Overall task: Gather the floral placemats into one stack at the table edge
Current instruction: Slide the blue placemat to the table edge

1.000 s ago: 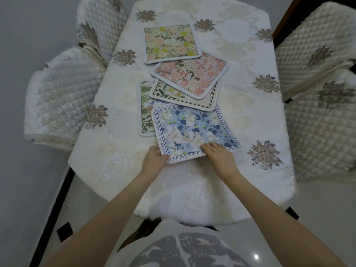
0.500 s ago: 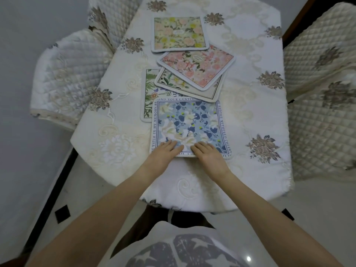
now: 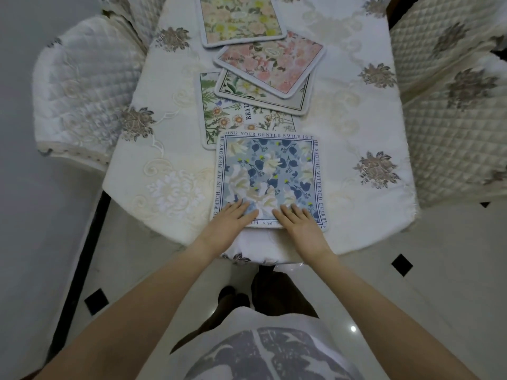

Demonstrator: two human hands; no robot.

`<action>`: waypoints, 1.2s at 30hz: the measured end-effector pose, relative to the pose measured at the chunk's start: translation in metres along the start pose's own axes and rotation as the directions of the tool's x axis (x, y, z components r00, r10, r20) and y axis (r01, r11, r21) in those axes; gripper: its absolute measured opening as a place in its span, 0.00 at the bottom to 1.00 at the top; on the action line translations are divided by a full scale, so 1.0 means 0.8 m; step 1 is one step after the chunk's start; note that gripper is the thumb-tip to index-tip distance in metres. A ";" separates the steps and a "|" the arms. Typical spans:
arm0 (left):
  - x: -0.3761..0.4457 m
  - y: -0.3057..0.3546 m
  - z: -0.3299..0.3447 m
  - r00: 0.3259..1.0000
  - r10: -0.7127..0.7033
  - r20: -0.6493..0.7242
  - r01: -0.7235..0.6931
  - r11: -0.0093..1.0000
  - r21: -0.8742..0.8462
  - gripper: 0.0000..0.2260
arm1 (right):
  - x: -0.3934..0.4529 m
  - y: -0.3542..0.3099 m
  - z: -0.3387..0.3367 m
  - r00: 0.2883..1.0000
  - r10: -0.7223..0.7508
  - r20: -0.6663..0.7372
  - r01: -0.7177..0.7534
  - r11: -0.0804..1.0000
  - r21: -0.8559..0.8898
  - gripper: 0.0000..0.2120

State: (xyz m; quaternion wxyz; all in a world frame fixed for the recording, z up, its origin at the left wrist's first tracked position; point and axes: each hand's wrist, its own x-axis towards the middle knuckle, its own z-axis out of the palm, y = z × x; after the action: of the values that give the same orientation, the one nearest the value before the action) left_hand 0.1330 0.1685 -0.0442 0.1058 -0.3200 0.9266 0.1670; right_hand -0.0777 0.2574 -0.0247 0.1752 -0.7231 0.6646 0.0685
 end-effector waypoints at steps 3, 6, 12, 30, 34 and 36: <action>-0.017 0.002 0.013 1.000 0.024 -0.004 -0.024 1.000 0.007 0.37 | -0.017 -0.019 0.013 0.999 0.039 0.012 -0.039 0.999 0.001 0.30; -0.032 0.007 0.021 0.999 0.036 0.001 -0.036 0.999 -0.008 0.36 | -0.034 -0.029 0.021 0.998 0.058 0.001 -0.058 0.998 0.023 0.31; -0.053 0.017 0.026 0.999 0.039 0.021 -0.039 0.999 -0.010 0.30 | -0.052 -0.042 0.030 0.997 0.077 -0.028 -0.074 0.991 0.111 0.35; -0.059 0.027 0.003 0.998 0.048 -0.047 -0.048 0.999 0.010 0.19 | -0.061 -0.031 0.025 0.999 0.028 -0.016 -0.027 0.997 0.073 0.23; -0.030 0.023 -0.019 0.993 0.071 -0.095 -0.071 0.997 0.003 0.16 | -0.024 -0.013 -0.008 0.996 0.011 -0.085 -0.001 0.994 0.112 0.20; -0.011 0.019 -0.028 0.992 0.041 -0.123 -0.044 0.999 -0.021 0.16 | -0.001 -0.002 -0.025 0.993 0.008 -0.114 0.003 0.995 0.100 0.21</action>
State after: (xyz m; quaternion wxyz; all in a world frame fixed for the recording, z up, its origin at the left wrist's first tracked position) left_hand 0.1284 0.1760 -0.0170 0.0413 -0.3109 0.9359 0.1600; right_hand -0.0789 0.2513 -0.0054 0.1726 -0.7153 0.6771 -0.0059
